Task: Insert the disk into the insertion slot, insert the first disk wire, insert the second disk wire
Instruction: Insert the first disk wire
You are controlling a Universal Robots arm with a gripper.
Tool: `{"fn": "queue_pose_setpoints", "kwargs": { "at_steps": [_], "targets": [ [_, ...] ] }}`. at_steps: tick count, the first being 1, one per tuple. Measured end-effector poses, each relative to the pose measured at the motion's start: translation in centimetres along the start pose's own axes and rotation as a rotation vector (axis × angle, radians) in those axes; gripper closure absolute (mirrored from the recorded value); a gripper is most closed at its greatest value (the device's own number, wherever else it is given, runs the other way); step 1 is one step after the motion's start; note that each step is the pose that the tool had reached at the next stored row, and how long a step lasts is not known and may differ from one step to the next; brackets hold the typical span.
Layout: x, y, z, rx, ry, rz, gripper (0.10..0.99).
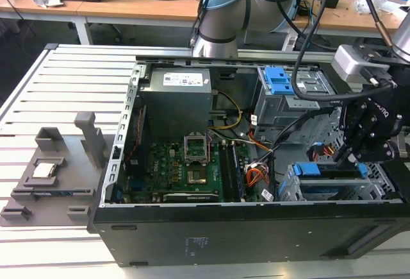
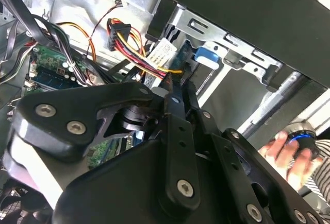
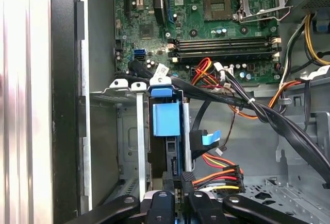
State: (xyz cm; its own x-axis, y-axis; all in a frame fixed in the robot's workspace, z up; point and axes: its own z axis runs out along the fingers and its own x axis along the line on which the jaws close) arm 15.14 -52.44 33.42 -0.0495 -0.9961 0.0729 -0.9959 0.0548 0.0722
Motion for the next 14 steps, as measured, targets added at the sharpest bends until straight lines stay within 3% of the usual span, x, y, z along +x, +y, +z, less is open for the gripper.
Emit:
{"fn": "queue_pose_setpoints", "kwargs": {
  "at_steps": [3, 5, 7, 10, 12, 14],
  "targets": [
    [0.02, 0.01, -0.19, 0.0, 0.0025, 0.0, 0.843],
    [0.14, 0.13, -1.89, 0.0, 0.0044, 0.0, 0.843],
    [0.1, 0.18, -2.48, 0.001, 0.0056, 0.0, 0.843],
    [0.06, 0.24, -3.33, 0.001, 0.007, 0.0, 0.98],
    [0.09, 0.31, -4.2, 0.001, 0.0085, 0.001, 0.98],
    [0.11, 0.33, -4.48, 0.001, 0.0085, 0.001, 0.98]
  ]
}}
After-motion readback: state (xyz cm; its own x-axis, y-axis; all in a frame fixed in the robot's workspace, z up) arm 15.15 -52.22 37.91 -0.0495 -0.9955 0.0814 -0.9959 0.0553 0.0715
